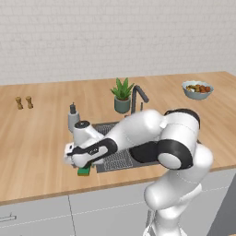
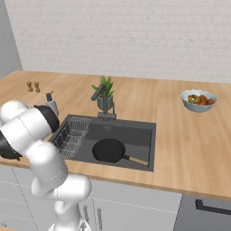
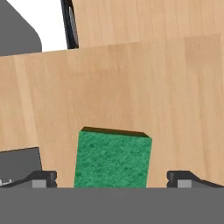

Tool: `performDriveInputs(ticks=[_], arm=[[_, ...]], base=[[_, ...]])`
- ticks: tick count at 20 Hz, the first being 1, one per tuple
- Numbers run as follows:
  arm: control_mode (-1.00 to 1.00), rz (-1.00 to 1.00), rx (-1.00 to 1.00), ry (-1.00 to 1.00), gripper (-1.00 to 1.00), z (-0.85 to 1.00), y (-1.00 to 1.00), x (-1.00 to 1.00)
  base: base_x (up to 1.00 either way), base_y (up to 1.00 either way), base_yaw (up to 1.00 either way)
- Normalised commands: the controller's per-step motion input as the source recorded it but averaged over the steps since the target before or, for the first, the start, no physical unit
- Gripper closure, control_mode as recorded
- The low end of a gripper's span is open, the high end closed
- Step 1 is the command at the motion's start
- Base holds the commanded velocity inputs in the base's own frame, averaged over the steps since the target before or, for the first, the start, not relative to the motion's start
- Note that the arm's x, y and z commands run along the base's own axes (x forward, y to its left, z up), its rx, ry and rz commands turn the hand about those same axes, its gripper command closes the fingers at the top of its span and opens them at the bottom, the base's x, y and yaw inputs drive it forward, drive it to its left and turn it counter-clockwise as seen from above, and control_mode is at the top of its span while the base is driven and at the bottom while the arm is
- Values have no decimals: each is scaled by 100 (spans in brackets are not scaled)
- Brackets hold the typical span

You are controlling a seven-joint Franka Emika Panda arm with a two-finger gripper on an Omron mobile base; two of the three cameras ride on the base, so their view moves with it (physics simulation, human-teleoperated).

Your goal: Pick the pan and sponge and place them into the sink. Then turn on the water.

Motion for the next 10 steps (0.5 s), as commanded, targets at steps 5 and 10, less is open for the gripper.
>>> performDriveInputs(ticks=[5,10], arm=[[-100,0,0,0,-100,-33,8,21],[-100,0,-1,0,-100,-38,12,21]], base=[[0,0,0],[0,0,0]])
